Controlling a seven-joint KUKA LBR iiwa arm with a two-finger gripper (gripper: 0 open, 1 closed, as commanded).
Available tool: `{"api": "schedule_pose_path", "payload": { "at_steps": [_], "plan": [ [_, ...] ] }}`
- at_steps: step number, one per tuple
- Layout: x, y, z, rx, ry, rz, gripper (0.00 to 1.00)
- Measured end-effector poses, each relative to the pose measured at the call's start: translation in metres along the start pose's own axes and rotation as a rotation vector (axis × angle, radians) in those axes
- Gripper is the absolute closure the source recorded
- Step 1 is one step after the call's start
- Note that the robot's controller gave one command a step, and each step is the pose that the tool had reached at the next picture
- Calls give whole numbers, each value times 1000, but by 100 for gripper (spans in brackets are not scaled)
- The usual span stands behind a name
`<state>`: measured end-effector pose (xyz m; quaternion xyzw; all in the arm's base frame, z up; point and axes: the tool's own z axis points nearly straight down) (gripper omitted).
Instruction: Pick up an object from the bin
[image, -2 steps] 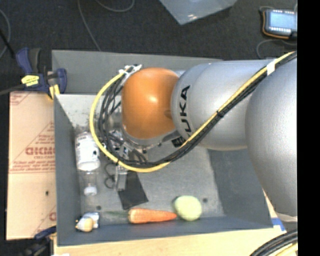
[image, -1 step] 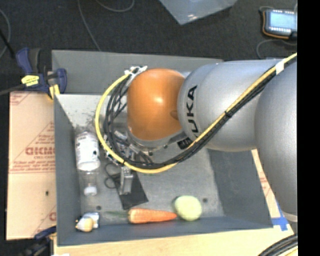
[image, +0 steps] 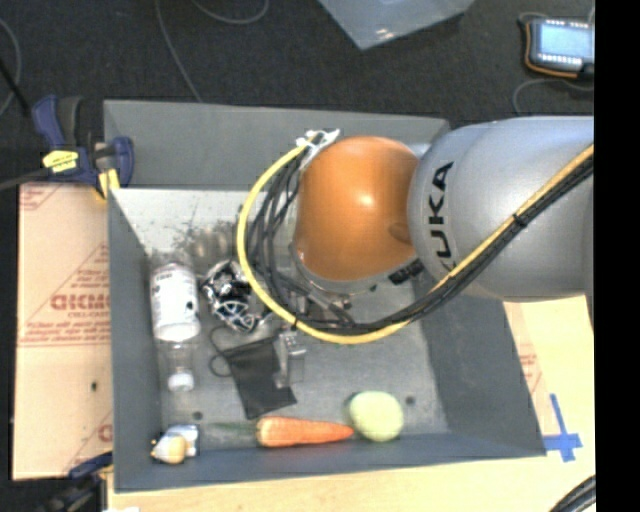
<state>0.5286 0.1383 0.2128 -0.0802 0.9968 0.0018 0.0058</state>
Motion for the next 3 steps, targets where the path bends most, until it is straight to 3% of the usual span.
{"api": "schedule_pose_path", "payload": {
  "at_steps": [1, 2, 3],
  "plan": [
    [7, -12, 52, 3, 9, -142, 0],
    [-11, -14, 105, -1, 1, -140, 0],
    [-16, -13, 133, 1, 10, -274, 0]
  ]
}}
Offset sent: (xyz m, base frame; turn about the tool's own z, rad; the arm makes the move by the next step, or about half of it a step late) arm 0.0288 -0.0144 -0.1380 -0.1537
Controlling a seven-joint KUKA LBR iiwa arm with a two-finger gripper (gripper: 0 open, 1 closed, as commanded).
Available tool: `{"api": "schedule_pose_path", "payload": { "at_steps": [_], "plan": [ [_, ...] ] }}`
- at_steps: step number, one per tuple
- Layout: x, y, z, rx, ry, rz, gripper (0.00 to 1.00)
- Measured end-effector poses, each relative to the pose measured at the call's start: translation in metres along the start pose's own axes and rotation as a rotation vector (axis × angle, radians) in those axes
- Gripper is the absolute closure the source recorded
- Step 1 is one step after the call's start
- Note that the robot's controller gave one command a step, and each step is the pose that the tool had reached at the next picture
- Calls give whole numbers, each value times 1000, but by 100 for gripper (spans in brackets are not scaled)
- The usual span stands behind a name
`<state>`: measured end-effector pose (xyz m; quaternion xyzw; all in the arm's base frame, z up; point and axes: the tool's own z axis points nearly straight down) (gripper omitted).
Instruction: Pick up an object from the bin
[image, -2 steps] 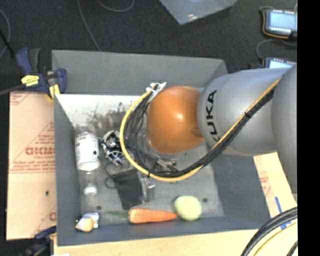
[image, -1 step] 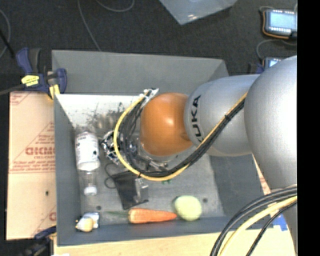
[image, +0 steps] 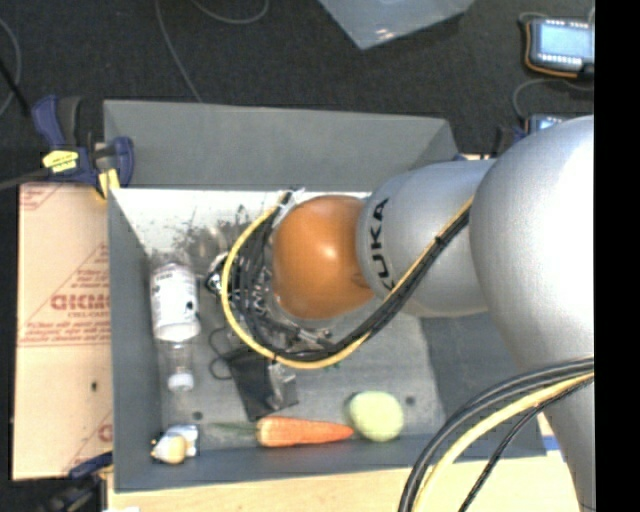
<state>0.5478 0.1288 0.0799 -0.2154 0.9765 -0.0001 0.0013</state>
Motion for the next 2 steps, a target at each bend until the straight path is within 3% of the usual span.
{"api": "schedule_pose_path", "payload": {
  "at_steps": [1, 2],
  "plan": [
    [-24, 16, 9, -3, -15, 130, 100],
    [-24, 16, 9, -3, -15, 131, 100]
  ]
}}
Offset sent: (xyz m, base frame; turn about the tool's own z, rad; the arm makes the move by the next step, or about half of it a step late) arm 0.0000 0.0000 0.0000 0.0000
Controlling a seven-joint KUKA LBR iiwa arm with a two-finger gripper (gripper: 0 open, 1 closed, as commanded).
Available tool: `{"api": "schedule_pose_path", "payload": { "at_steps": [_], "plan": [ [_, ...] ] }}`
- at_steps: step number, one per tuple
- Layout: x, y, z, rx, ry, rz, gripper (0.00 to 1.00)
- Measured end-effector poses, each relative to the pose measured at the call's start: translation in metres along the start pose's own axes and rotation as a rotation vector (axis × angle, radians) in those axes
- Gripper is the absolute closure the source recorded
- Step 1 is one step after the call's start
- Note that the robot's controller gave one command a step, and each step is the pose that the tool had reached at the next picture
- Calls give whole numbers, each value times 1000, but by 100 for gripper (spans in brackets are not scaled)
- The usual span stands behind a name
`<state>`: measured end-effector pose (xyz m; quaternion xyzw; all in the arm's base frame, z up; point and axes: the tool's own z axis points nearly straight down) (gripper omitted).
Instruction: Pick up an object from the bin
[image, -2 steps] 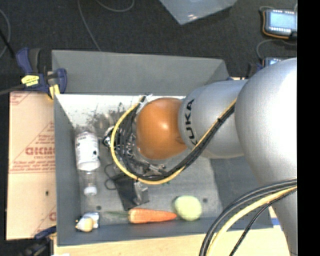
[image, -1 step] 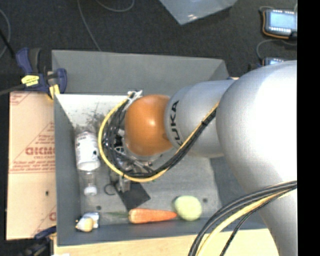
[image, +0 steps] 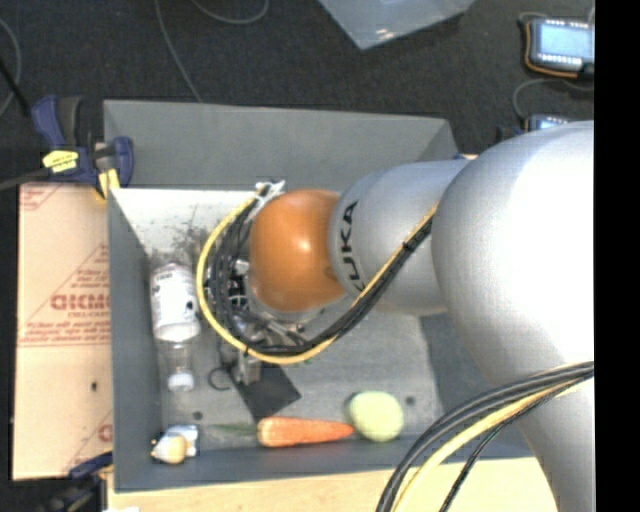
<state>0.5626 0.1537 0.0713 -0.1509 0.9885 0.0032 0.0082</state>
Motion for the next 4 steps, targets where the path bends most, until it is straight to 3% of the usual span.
{"api": "schedule_pose_path", "payload": {
  "at_steps": [1, 2, 3, 4],
  "plan": [
    [-2, 2, -43, 1, 8, -5, 100],
    [-13, -1, -80, 2, -7, -4, 100],
    [-5, 0, -125, 2, 9, 4, 100],
    [-17, 1, -120, 1, -20, 65, 100]
  ]
}}
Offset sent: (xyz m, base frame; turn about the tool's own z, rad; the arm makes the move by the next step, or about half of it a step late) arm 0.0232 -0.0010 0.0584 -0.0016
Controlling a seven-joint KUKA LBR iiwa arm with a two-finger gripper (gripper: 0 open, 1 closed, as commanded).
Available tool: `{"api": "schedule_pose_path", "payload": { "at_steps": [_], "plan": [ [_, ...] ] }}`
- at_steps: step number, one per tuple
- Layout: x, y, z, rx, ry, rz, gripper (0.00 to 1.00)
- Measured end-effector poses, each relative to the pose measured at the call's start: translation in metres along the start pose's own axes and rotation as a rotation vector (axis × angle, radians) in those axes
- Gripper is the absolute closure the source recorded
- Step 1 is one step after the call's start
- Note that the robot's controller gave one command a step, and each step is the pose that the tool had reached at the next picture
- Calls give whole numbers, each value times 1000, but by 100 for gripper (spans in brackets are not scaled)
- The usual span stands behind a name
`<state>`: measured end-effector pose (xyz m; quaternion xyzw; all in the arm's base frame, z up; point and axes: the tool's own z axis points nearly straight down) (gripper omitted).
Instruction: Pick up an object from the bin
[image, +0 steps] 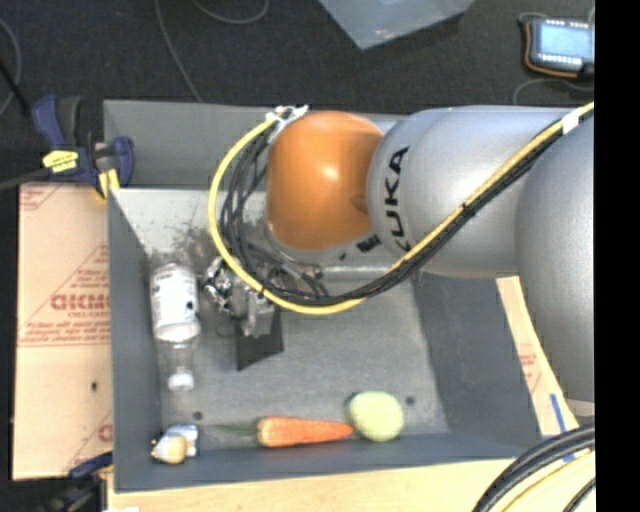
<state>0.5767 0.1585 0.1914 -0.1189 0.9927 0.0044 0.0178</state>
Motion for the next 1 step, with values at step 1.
{"api": "schedule_pose_path", "payload": {
  "at_steps": [1],
  "plan": [
    [2, 0, -11, 1, 34, 40, 100]
  ]
}}
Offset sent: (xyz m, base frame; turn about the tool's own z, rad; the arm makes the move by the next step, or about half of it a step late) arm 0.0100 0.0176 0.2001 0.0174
